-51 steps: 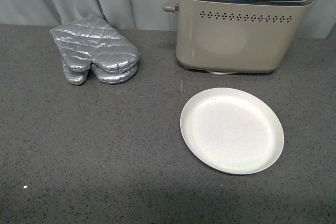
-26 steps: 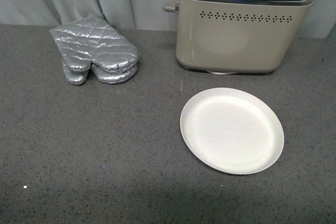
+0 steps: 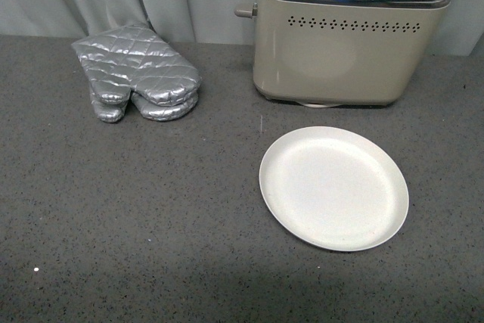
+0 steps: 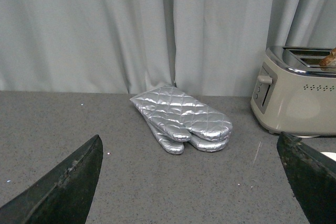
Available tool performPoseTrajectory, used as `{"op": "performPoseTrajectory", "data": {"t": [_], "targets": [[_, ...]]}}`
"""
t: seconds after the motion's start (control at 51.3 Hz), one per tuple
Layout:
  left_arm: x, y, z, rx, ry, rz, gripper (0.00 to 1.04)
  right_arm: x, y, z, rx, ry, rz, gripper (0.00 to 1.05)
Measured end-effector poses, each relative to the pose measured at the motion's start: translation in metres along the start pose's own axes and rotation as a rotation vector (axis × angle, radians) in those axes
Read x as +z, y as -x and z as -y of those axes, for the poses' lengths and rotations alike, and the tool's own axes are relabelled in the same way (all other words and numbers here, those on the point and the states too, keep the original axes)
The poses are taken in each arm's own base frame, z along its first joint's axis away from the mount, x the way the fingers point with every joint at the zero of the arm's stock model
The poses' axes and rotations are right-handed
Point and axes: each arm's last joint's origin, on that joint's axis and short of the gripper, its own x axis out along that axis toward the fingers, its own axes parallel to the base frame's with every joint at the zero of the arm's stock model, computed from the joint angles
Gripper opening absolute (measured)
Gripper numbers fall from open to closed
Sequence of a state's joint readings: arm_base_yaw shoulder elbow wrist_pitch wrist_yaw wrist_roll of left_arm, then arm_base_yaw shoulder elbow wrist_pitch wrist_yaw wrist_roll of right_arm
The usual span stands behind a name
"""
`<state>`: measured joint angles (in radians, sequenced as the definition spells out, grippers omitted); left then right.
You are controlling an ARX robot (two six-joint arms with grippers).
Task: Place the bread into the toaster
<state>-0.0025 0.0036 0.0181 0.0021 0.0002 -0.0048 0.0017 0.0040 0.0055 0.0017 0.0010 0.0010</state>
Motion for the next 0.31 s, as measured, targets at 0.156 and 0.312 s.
{"op": "performPoseTrajectory", "data": {"t": [0.156, 0.312], "targets": [[0.0000, 0.0000, 0.0000, 0.000, 0.000, 0.000, 0.98, 0.0000, 0.0000, 0.0000, 0.000, 0.000, 0.000, 0.94], [0.0000, 0.0000, 0.0000, 0.000, 0.000, 0.000, 0.98, 0.0000, 0.0000, 0.0000, 0.000, -0.001, 0.000, 0.95]]}}
